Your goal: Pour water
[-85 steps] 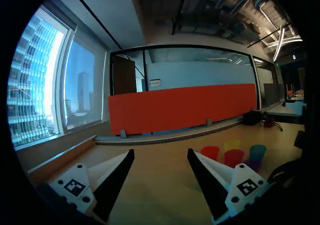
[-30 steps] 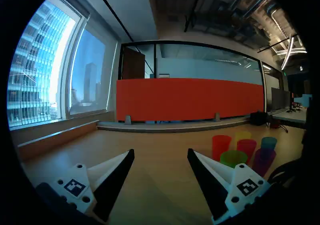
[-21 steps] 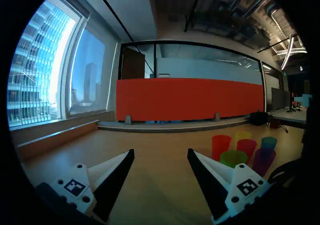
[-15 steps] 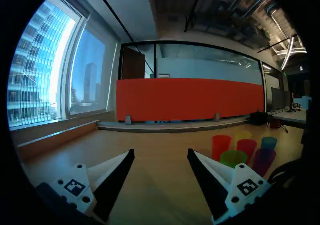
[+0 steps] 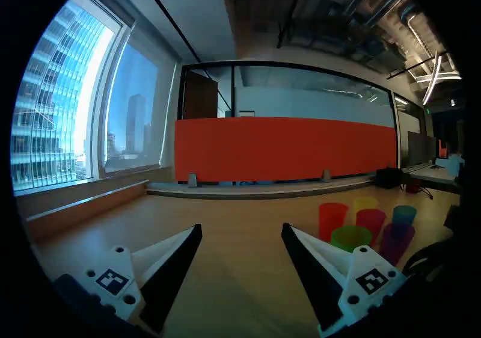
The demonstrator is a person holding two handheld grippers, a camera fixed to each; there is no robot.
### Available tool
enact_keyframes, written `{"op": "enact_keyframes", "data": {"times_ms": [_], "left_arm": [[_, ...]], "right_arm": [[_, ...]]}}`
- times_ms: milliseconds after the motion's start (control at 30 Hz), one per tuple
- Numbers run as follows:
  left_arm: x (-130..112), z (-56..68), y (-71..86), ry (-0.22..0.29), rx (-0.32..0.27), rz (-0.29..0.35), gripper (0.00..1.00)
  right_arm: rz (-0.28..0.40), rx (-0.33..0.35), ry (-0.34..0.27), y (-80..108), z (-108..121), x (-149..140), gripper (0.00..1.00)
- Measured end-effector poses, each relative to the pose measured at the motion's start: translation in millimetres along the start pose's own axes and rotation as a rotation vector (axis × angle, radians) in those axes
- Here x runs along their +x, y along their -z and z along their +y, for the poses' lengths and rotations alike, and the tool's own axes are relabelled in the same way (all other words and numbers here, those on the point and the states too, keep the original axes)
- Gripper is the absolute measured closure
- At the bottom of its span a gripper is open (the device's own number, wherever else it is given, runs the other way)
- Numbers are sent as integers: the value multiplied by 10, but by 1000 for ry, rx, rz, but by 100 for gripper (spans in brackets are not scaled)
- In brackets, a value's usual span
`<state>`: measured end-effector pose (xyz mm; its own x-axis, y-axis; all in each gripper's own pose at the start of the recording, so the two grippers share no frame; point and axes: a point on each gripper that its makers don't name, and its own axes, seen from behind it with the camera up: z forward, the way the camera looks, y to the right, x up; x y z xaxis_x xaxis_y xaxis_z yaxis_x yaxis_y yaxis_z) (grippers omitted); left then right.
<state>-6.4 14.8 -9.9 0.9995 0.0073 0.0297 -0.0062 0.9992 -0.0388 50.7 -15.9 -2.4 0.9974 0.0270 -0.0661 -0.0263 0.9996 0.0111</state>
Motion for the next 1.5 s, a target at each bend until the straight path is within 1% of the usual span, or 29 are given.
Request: {"op": "enact_keyframes", "data": {"times_ms": [167, 467, 667, 767, 900, 1500], "left_arm": [[4, -5, 3, 0, 0, 0, 1], [5, -8, 8, 0, 0, 0, 1], [4, -5, 5, 0, 0, 0, 1], [4, -4, 5, 0, 0, 0, 1], [3, -4, 5, 0, 0, 0, 1], [4, -3, 4, 0, 0, 0, 1]], "right_arm": [[4, -1, -4, -29, 38, -119, 1], [-32, -6, 14, 3, 133, -361, 1], [-55, -14, 13, -11, 179, -451, 1], [-65, -12, 23, -15, 183, -489, 1], [-63, -13, 30, -21, 182, -490, 1], [-64, -8, 28, 2, 172, -478, 0]]}}
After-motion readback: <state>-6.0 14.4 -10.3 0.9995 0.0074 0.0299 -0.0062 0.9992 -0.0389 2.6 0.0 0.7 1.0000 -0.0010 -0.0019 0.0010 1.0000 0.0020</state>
